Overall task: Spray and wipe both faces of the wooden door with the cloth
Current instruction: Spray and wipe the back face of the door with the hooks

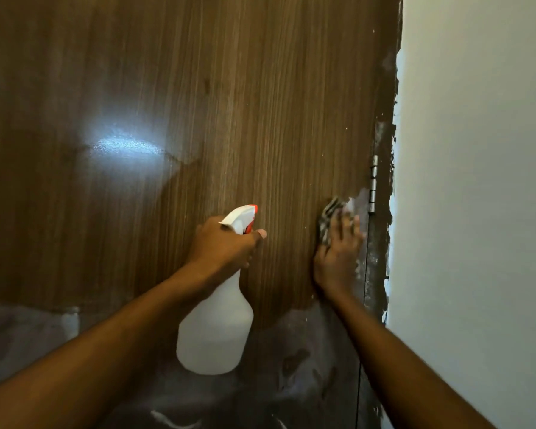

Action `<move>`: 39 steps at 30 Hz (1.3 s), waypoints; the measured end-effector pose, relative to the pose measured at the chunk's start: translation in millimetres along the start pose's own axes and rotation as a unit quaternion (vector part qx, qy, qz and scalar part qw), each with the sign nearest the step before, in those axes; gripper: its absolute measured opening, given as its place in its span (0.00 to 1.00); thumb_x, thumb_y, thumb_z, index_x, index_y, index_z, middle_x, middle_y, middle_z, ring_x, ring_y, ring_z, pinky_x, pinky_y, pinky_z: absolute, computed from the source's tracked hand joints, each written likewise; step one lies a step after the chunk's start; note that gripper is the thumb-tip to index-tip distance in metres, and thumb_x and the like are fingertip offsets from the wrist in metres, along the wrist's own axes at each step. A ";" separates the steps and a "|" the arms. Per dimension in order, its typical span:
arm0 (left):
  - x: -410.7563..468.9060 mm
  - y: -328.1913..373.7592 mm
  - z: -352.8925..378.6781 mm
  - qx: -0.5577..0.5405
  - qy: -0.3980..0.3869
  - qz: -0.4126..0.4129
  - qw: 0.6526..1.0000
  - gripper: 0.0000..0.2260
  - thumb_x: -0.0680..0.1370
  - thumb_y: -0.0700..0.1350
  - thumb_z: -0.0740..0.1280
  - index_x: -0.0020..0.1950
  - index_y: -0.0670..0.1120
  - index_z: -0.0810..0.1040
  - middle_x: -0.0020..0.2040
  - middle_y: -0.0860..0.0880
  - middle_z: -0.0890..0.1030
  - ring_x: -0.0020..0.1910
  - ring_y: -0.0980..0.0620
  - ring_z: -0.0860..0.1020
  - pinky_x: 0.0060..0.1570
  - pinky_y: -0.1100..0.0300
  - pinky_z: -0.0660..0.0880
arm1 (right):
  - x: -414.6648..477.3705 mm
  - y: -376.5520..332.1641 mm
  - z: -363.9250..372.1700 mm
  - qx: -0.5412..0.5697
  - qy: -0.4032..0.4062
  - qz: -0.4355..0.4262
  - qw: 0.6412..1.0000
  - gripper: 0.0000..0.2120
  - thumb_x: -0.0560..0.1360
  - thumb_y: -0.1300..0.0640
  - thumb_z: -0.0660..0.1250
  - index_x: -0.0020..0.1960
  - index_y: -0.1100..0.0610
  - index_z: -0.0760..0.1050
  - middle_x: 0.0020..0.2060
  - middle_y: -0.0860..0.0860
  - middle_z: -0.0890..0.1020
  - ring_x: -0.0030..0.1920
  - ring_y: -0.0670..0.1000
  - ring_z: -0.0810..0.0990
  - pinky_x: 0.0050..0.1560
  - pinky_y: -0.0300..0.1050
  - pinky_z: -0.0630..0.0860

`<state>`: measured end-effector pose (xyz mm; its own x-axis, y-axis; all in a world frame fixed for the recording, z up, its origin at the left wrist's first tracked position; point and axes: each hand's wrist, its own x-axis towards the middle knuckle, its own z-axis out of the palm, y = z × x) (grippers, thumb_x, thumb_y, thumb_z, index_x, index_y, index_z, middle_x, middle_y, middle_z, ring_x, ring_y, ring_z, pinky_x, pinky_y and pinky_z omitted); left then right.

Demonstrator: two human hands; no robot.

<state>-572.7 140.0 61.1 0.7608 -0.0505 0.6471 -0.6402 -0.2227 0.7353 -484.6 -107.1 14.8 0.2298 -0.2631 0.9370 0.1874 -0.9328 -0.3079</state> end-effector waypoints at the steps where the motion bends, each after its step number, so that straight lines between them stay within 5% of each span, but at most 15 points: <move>1: -0.5 3.1 5.2 -0.006 0.004 0.002 1.000 0.25 0.72 0.49 0.71 0.66 0.41 0.71 0.46 0.41 0.81 0.39 0.47 0.82 0.38 0.55 0.81 | 30.9 -1.8 -8.2 -0.025 0.020 0.027 0.999 0.31 0.79 0.53 0.53 0.80 0.56 0.53 0.80 0.54 0.53 0.80 0.59 0.44 0.77 0.67 0.48; 5: 0.2 16.1 11.2 -0.015 0.034 0.022 0.999 0.22 0.73 0.47 0.71 0.64 0.41 0.73 0.40 0.42 0.82 0.37 0.47 0.82 0.39 0.55 0.81 | 128.3 -41.1 -22.7 -0.027 0.053 0.015 0.998 0.31 0.81 0.52 0.55 0.81 0.55 0.50 0.81 0.53 0.50 0.80 0.58 0.43 0.78 0.64 0.39; 9: 7.8 24.0 8.2 -0.022 0.042 0.025 0.999 0.22 0.74 0.46 0.71 0.66 0.41 0.71 0.40 0.43 0.82 0.35 0.51 0.81 0.31 0.64 0.78 | 94.3 -29.0 -5.4 0.013 0.027 -0.176 0.984 0.32 0.77 0.55 0.54 0.80 0.56 0.56 0.80 0.54 0.56 0.80 0.56 0.50 0.78 0.56 0.39; 11: 8.7 22.1 10.7 -0.012 0.044 0.015 0.999 0.24 0.74 0.47 0.70 0.67 0.42 0.70 0.41 0.43 0.81 0.36 0.51 0.80 0.31 0.64 0.77 | 71.8 7.1 2.1 0.022 0.008 -0.190 0.981 0.31 0.76 0.56 0.53 0.79 0.57 0.59 0.79 0.56 0.59 0.79 0.56 0.53 0.79 0.55 0.40; 15: -14.8 4.2 31.1 0.005 0.025 -0.011 1.000 0.23 0.74 0.46 0.70 0.66 0.42 0.71 0.40 0.43 0.82 0.36 0.50 0.81 0.33 0.62 0.79 | 65.6 49.9 7.1 -0.001 0.035 -0.050 0.998 0.30 0.77 0.56 0.54 0.79 0.60 0.60 0.79 0.56 0.59 0.79 0.59 0.53 0.78 0.57 0.38; 19: -41.4 -9.9 40.5 -0.005 0.007 -0.022 1.000 0.19 0.74 0.46 0.70 0.63 0.43 0.72 0.40 0.43 0.82 0.37 0.50 0.81 0.34 0.63 0.79 | 72.6 0.0 10.5 0.012 0.039 0.105 0.994 0.28 0.80 0.55 0.57 0.80 0.57 0.57 0.80 0.51 0.54 0.80 0.58 0.46 0.77 0.64 0.40; 25: -26.8 -11.6 55.8 0.002 -0.008 -0.016 1.000 0.17 0.74 0.48 0.69 0.60 0.42 0.74 0.41 0.45 0.81 0.37 0.51 0.81 0.32 0.67 0.77 | 12.9 72.8 16.4 0.044 0.045 -0.010 0.998 0.29 0.79 0.53 0.52 0.80 0.56 0.57 0.79 0.52 0.59 0.79 0.57 0.53 0.78 0.61 0.49; 28: -32.5 -28.0 60.0 -0.001 -0.009 -0.033 0.999 0.22 0.73 0.48 0.71 0.64 0.41 0.72 0.45 0.42 0.81 0.40 0.48 0.81 0.36 0.61 0.78 | -32.1 99.3 35.0 0.055 0.021 0.070 0.996 0.28 0.79 0.53 0.53 0.79 0.56 0.59 0.79 0.53 0.60 0.79 0.59 0.54 0.77 0.62 0.55; 32: -65.7 -53.4 74.5 0.014 -0.023 -0.040 0.999 0.26 0.71 0.49 0.72 0.66 0.42 0.72 0.52 0.40 0.81 0.47 0.46 0.81 0.41 0.59 0.79 | -21.7 67.3 28.0 0.082 0.055 0.234 0.967 0.25 0.82 0.57 0.57 0.79 0.57 0.61 0.79 0.54 0.58 0.78 0.61 0.54 0.78 0.58 0.49; 37: -77.8 -57.3 87.6 0.010 0.001 -0.039 0.999 0.27 0.71 0.49 0.72 0.68 0.44 0.70 0.57 0.43 0.79 0.51 0.47 0.80 0.50 0.57 0.78 | -105.1 77.4 23.6 0.035 -0.023 -0.087 0.995 0.30 0.79 0.51 0.56 0.80 0.52 0.55 0.79 0.52 0.57 0.79 0.58 0.53 0.79 0.54 0.46; 39: -83.7 -58.3 93.2 0.018 0.008 -0.032 0.999 0.27 0.72 0.48 0.71 0.69 0.44 0.69 0.60 0.45 0.78 0.55 0.48 0.78 0.53 0.58 0.76 | -137.3 111.2 18.0 0.025 -0.037 -0.075 0.996 0.29 0.80 0.49 0.54 0.79 0.53 0.54 0.79 0.51 0.57 0.79 0.59 0.55 0.79 0.57 0.48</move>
<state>-589.1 66.5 -54.8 0.7978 -0.0191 0.6026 -0.5858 -0.2606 0.7674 -478.1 -170.3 -151.1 0.2646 -0.1008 0.9591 0.2724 -0.9462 -0.1746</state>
